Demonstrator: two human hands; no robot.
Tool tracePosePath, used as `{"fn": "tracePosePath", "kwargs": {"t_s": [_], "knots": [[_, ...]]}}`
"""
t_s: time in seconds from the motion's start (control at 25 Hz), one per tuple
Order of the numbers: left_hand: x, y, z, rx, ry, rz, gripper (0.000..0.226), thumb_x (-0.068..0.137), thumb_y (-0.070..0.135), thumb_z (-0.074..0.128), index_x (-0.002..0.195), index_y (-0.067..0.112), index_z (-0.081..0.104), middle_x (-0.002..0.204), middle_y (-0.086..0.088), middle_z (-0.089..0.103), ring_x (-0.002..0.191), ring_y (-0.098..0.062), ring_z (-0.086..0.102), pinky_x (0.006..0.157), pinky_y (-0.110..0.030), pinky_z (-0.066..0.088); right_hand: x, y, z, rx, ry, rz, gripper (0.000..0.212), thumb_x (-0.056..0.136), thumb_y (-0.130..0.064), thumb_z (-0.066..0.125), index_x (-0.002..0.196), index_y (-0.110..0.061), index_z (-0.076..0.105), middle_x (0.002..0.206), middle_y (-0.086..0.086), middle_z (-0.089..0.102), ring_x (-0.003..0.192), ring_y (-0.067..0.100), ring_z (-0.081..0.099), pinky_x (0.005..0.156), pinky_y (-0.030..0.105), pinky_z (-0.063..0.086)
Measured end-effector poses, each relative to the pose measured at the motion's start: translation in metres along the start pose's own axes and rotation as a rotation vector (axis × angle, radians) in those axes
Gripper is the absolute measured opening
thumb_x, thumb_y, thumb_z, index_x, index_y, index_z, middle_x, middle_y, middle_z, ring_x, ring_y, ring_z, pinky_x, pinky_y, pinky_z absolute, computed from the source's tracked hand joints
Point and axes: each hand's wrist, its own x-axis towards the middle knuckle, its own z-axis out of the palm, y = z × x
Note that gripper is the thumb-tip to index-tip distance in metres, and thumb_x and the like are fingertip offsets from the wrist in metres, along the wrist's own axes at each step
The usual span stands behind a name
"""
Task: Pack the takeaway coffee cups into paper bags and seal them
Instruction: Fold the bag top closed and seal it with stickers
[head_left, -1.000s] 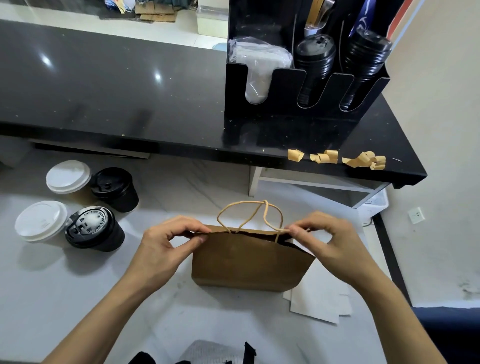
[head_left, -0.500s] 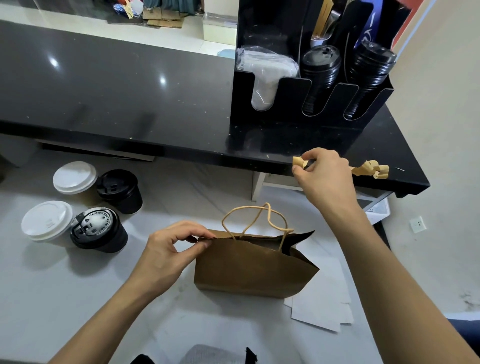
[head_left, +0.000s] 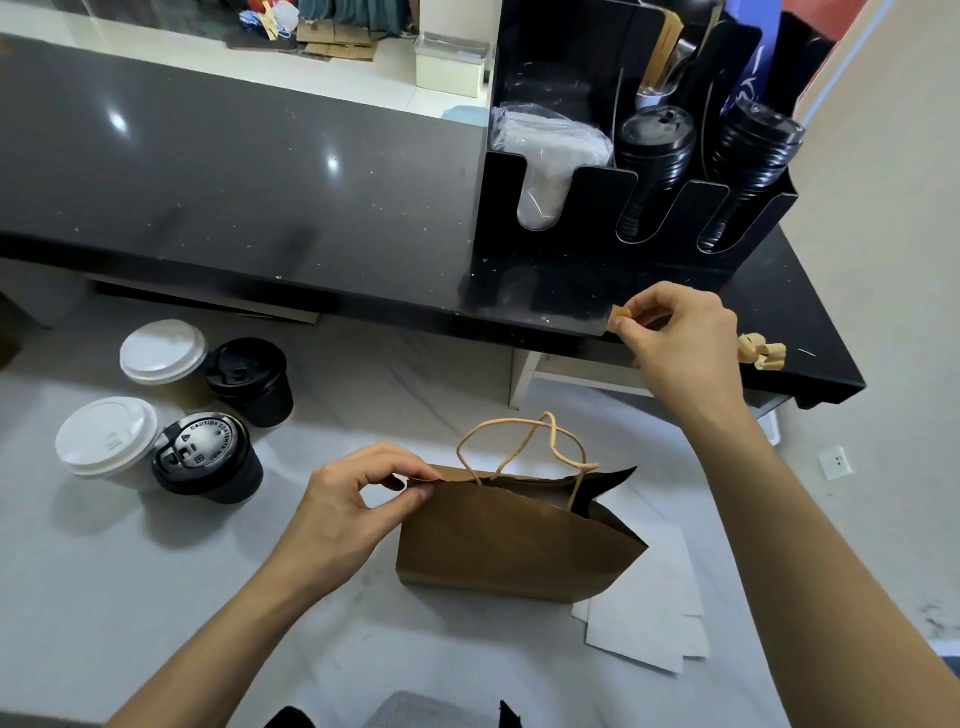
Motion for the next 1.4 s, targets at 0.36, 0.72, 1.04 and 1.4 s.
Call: {"fn": "tracePosePath", "kwargs": {"t_s": [0.36,0.72,1.04,1.4], "knots": [[-0.001,0.004,0.0,0.016,0.013,-0.001,0.023,0.085,0.006,0.078,0.092,0.028,0.079,0.094,0.01,0.073,0.094,-0.016,0.067,0.081,-0.025,0.052,-0.056,-0.018,-0.024,0.201,0.114,-0.156,0.01,0.09,-0.027,0.078,0.094,-0.019,0.076,0.078,-0.008,0.064,0.065,0.008,0.056,0.06,0.017,0.046],[-0.002,0.002,0.0,0.014,0.012,0.002,0.02,0.086,0.008,0.078,0.094,0.027,0.079,0.093,0.011,0.073,0.094,-0.018,0.067,0.08,-0.027,0.053,-0.158,-0.069,-0.051,0.201,0.155,-0.448,0.008,0.087,-0.015,0.081,0.095,-0.016,0.077,0.061,0.003,0.043,0.057,0.018,0.042,0.057,0.024,0.033],[-0.003,0.002,-0.005,0.025,-0.008,0.035,0.037,0.084,0.008,0.08,0.088,0.044,0.072,0.088,0.016,0.07,0.09,-0.014,0.064,0.078,-0.022,0.05,-0.196,-0.049,0.02,0.211,-0.191,-0.593,0.006,0.092,-0.017,0.077,0.097,-0.019,0.078,0.074,-0.009,0.049,0.064,-0.001,0.038,0.057,0.018,0.035],[-0.002,-0.008,-0.009,-0.115,-0.027,-0.066,0.021,0.08,0.002,0.082,0.084,0.02,0.073,0.086,0.002,0.074,0.087,-0.021,0.071,0.084,-0.032,0.057,-0.166,-0.042,0.056,0.047,-0.249,-0.586,0.01,0.092,-0.034,0.069,0.094,-0.026,0.075,0.071,-0.011,0.054,0.061,0.008,0.051,0.05,0.032,0.044]]}}
